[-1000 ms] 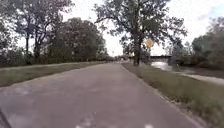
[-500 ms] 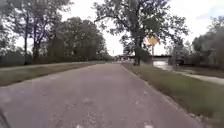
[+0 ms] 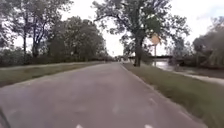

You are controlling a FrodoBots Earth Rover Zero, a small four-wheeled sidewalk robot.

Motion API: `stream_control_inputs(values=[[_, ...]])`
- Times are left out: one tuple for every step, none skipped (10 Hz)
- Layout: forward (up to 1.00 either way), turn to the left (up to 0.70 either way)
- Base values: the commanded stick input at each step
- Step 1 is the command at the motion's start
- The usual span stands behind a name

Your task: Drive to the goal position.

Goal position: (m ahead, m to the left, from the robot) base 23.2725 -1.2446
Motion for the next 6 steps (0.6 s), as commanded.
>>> stream_control_inputs(values=[[1.00, 0.00], [1.00, 0.00], [1.00, 0.00], [1.00, 0.00], [1.00, 0.00], [1.00, 0.00]])
